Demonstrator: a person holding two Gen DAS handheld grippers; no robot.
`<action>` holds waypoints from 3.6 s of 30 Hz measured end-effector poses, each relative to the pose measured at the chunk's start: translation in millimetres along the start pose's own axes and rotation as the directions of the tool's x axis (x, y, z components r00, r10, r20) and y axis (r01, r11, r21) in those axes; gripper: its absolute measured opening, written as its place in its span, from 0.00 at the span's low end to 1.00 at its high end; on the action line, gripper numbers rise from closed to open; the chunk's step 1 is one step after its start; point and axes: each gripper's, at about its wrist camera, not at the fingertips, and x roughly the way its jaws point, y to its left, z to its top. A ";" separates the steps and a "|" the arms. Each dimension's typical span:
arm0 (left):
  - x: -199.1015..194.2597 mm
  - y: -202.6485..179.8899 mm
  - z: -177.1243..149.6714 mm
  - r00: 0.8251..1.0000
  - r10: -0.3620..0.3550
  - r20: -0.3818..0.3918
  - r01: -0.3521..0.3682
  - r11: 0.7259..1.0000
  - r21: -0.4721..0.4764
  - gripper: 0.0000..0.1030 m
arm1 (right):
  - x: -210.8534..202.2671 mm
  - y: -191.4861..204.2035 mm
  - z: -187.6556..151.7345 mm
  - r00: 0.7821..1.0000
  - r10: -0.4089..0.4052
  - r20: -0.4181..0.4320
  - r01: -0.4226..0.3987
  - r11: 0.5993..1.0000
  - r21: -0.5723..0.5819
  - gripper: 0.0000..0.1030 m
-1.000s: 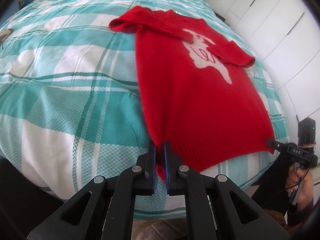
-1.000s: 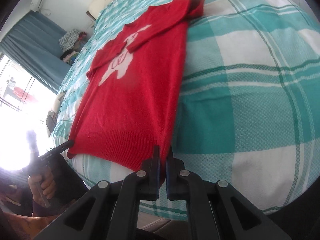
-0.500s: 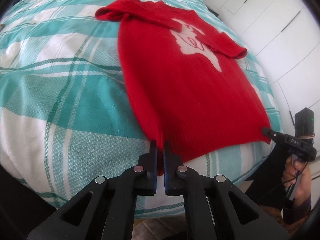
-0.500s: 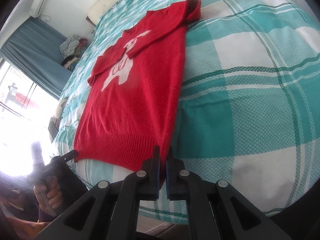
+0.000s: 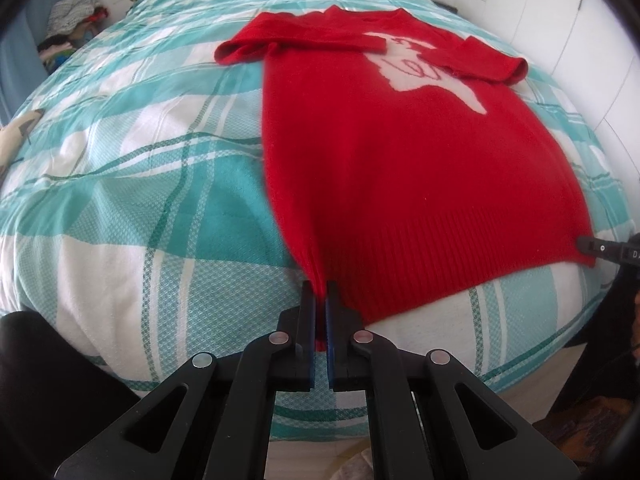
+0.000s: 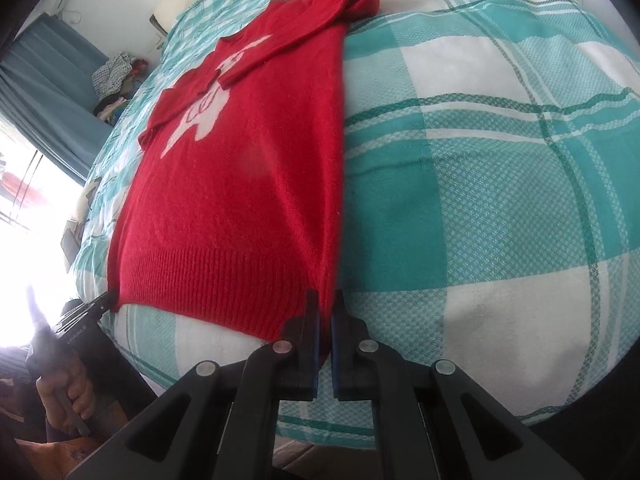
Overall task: Fold small clothes
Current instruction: 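Grasp the sweater hem with both grippers and pull it straight, then open both grippers and release the sweater hem, then move the right gripper to a sleeve cuff and grasp it, then pull the held sleeve outward from the body with the right gripper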
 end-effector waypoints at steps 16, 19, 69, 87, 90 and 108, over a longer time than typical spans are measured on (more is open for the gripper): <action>-4.9 -8.8 -1.9 0.998 0.046 0.034 -0.048 0.998 0.033 0.11 | 0.3 -3.5 -1.7 0.999 0.035 0.017 -0.035 0.999 0.030 0.10; -14.5 -10.2 -4.5 0.997 0.060 0.050 -0.062 0.997 0.043 0.48 | -2.6 -0.5 -3.2 1.000 0.030 0.006 -0.030 0.999 0.018 0.19; -9.3 101.0 40.4 0.956 0.195 0.219 -0.087 0.902 -0.423 0.91 | -11.5 20.6 255.8 0.921 -0.118 0.373 0.245 0.917 -0.316 0.08; -3.6 101.5 36.9 0.955 0.229 0.188 -0.129 0.893 -0.430 0.91 | -110.3 -242.7 183.7 0.834 -0.301 0.462 0.057 0.880 0.471 0.08; -3.2 99.7 37.0 0.954 0.236 0.186 -0.139 0.896 -0.422 0.91 | -110.9 -265.5 167.7 0.836 -0.308 0.454 -0.007 0.821 0.571 0.07; -1.3 92.9 37.8 0.953 0.249 0.171 -0.166 0.905 -0.392 0.91 | -106.8 -265.6 166.3 0.835 -0.442 0.328 0.191 0.791 0.581 0.09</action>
